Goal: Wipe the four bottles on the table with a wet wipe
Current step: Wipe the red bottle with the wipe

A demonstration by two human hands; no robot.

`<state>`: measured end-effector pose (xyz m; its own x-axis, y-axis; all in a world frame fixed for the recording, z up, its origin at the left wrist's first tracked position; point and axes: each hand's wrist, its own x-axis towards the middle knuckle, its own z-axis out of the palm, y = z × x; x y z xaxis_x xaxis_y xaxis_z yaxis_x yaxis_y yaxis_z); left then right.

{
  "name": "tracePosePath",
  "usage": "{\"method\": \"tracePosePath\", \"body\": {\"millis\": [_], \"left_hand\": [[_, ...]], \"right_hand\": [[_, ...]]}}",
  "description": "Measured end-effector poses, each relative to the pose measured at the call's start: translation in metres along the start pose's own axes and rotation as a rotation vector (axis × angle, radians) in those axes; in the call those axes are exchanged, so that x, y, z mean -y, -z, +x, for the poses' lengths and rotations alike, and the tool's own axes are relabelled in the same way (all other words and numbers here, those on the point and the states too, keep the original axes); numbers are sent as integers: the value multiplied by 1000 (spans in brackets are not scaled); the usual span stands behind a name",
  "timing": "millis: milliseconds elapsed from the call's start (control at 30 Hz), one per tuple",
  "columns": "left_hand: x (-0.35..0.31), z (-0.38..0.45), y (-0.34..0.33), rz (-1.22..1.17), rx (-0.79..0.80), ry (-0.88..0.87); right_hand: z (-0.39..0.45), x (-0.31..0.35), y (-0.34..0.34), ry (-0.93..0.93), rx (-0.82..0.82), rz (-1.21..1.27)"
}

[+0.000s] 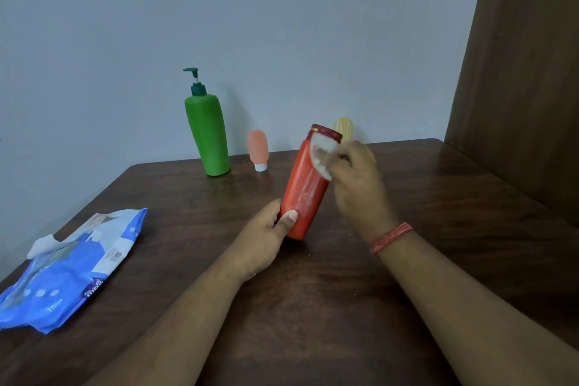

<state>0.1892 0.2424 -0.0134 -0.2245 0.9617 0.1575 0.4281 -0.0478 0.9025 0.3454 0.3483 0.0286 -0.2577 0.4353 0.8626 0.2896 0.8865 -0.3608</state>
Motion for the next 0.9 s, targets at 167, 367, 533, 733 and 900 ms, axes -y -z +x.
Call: {"method": "tracePosePath", "body": {"millis": [167,367,533,733,900], "left_hand": [[6,0,4,-182,34,46],[2,0,1,-113,82,28],[4,-1,6,-283,21,50],[6,0,3,-246,58,40],[5,1,4,-359,13,55]], "right_hand": [[-2,-2,-2,205,11,-140],[-5,-5,5,55,-34,-51],[-8,5,-8,226,83,-68],[-10,-1,-1,85,82,-18],[-10,11,-8,203,167,-55]]}}
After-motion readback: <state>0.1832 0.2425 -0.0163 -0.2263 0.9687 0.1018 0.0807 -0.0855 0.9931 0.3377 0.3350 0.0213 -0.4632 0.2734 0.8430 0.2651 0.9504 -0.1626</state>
